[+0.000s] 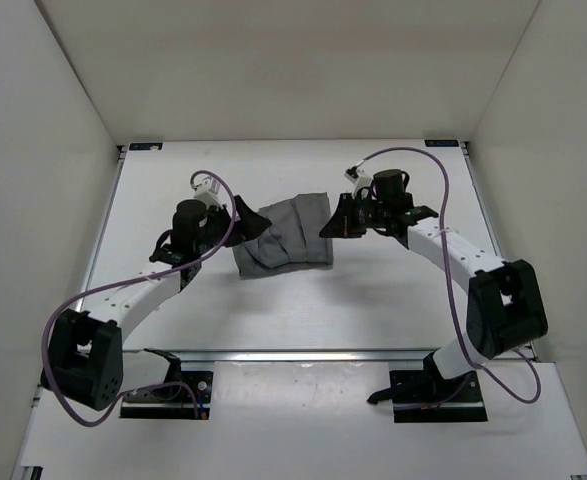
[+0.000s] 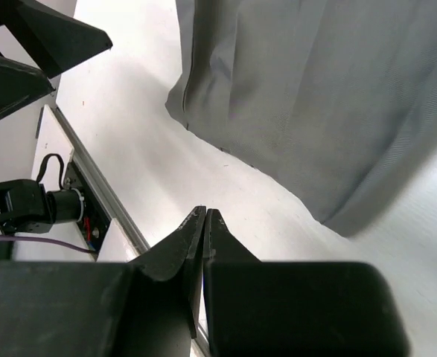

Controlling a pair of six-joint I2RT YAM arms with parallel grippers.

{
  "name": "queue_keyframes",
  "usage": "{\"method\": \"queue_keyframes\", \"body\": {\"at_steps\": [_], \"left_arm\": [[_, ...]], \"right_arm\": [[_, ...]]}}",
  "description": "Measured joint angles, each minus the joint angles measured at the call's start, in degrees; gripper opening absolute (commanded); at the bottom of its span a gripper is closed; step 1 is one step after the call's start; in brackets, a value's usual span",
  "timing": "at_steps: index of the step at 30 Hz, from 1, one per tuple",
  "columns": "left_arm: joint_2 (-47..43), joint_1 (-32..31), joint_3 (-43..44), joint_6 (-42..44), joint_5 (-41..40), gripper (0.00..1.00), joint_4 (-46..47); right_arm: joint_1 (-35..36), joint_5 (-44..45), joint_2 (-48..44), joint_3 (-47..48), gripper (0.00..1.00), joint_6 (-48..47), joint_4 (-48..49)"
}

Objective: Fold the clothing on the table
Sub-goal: Fold the skirt

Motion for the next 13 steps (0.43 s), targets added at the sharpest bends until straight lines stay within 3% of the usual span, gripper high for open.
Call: {"method": "queue_keyframes", "body": {"at_steps": [13], "left_arm": [[-1.4,-3.1,2.3,5.0,-4.3,0.99,-12.3]], "right_arm": [[-1.0,3.1,-5.8,-2.0,0.0,-3.5,-5.0]]}}
